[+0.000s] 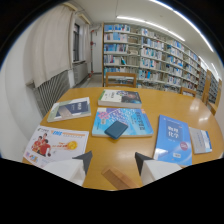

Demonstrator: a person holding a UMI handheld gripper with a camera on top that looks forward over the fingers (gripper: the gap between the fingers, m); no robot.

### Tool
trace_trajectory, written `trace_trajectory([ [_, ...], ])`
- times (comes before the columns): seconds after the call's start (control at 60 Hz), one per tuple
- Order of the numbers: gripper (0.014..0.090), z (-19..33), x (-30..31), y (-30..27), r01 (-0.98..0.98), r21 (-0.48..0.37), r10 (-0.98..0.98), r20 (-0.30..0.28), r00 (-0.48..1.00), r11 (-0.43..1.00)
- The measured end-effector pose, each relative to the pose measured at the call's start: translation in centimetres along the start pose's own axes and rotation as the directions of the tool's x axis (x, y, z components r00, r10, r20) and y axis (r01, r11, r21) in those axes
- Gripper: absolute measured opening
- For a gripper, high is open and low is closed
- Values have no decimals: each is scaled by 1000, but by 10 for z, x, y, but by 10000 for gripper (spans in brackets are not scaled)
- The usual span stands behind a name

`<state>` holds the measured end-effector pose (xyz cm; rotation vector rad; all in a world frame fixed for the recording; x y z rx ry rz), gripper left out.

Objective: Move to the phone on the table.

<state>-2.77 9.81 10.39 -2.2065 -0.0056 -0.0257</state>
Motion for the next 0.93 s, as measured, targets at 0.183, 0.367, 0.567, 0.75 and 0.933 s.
trace_trajectory([
  [0.183, 843, 60, 9, -18, -2, -14, 2, 5, 1000, 1000],
  [0.367, 844, 114, 10, -34, -12, -18, 13, 12, 1000, 1000],
  [0.567, 844, 153, 11, -45, -17, -19, 17, 10, 1000, 1000],
  [0.75, 846, 169, 12, -46, -11, -22, 11, 3, 1000, 1000],
  [0.933, 845, 169, 13, -44, -19, -23, 19, 1, 1000, 1000],
])
